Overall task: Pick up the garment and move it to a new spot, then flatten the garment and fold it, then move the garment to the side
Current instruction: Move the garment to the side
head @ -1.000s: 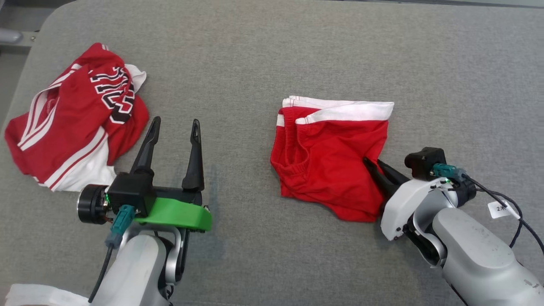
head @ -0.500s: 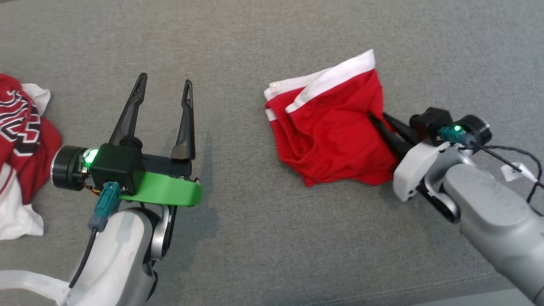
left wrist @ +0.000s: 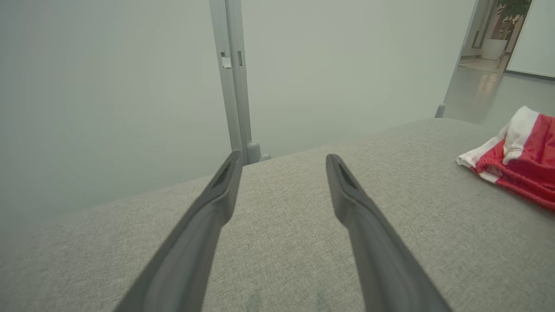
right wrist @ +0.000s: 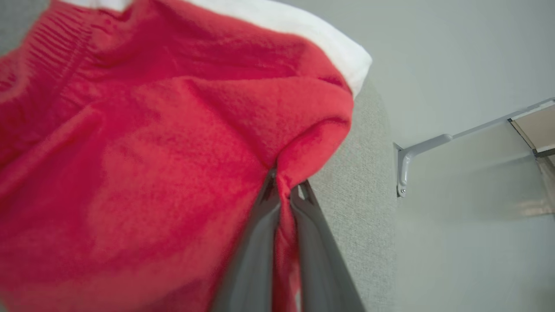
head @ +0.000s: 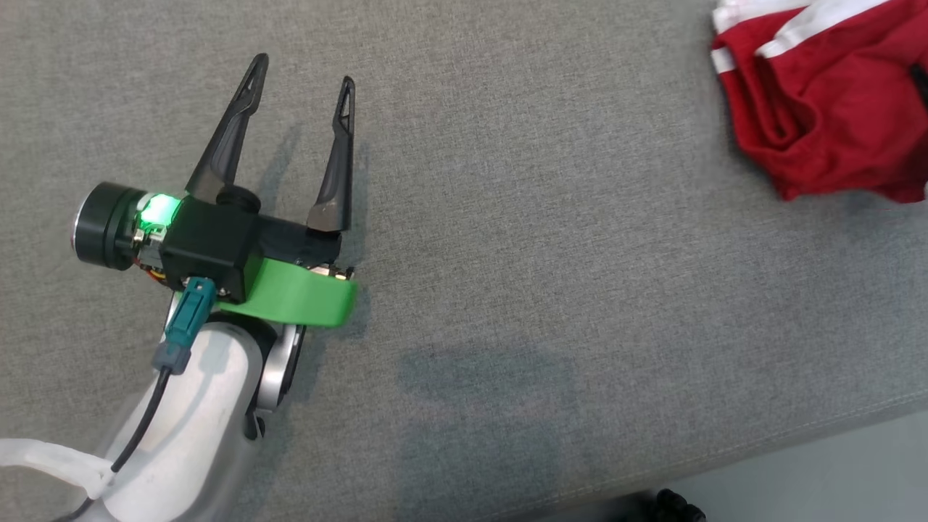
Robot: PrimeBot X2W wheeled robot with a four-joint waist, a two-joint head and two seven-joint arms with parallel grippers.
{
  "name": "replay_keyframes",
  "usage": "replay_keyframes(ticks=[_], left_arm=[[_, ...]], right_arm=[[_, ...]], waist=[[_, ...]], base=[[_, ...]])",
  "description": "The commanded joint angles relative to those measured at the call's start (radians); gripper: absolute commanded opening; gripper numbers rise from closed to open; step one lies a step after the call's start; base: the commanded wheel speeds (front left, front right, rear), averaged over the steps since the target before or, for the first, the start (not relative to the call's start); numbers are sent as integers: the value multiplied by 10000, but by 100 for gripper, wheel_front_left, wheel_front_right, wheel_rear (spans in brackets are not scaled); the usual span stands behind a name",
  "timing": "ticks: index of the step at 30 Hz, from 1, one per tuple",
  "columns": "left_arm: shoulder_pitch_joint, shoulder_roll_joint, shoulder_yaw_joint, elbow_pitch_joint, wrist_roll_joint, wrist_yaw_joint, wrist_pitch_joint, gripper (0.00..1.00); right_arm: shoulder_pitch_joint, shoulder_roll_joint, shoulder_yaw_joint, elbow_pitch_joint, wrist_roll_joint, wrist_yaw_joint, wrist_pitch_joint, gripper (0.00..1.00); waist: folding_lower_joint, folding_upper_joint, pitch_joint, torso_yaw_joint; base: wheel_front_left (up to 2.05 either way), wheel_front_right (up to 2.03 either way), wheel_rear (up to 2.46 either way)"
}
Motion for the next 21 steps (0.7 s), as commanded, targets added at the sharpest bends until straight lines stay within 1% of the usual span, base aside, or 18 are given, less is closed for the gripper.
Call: replay_keyframes(ticks=[1,4,7,8,9,10,11,12,16,21], left_arm=[[-252,52,-9,-67,68,-58,38,100],[-427,17,-116,-168,141,-107,56,100],[-477,0,-141,-205,167,-57,27,100],[-465,-6,-153,-206,175,-25,18,100],[-447,-19,-171,-190,172,-14,6,100],[-423,-24,-173,-163,155,-3,-11,100],[-423,-24,-173,-163,155,-3,-11,100],[-393,-24,-171,-130,125,5,-15,100],[-245,-75,-207,68,25,29,-86,100],[138,-129,-197,385,-216,82,-263,100]], right_arm=[[-253,-168,-131,127,-213,-18,-43,0],[-538,-469,-554,591,-473,-18,-33,0],[-661,-294,-1005,1200,-681,-18,-32,0],[-703,-178,-1122,1393,-730,-18,-34,19],[-752,-75,-1253,1535,-748,-18,-34,47],[-791,14,-1445,1663,-707,-18,-34,85],[-791,14,-1445,1663,-707,-18,-34,85],[-792,80,-1648,1791,-733,-18,-34,100],[-498,438,-2630,1927,-933,-18,-33,100],[360,1182,-4413,1092,-1297,-18,-32,100]], waist=[[-1,-1,533,-42],[-1,-1,697,138],[-1,-1,753,243],[-1,-1,753,264],[-1,-1,741,289],[-1,-1,718,305],[-1,-1,718,305],[-1,-1,694,312],[-1,-1,434,309],[-1,-1,-239,199]], base=[[0,0,0],[0,0,0],[0,0,0],[0,0,0],[0,0,0],[0,0,0],[0,0,0],[0,0,0],[0,0,0],[0,0,0]])
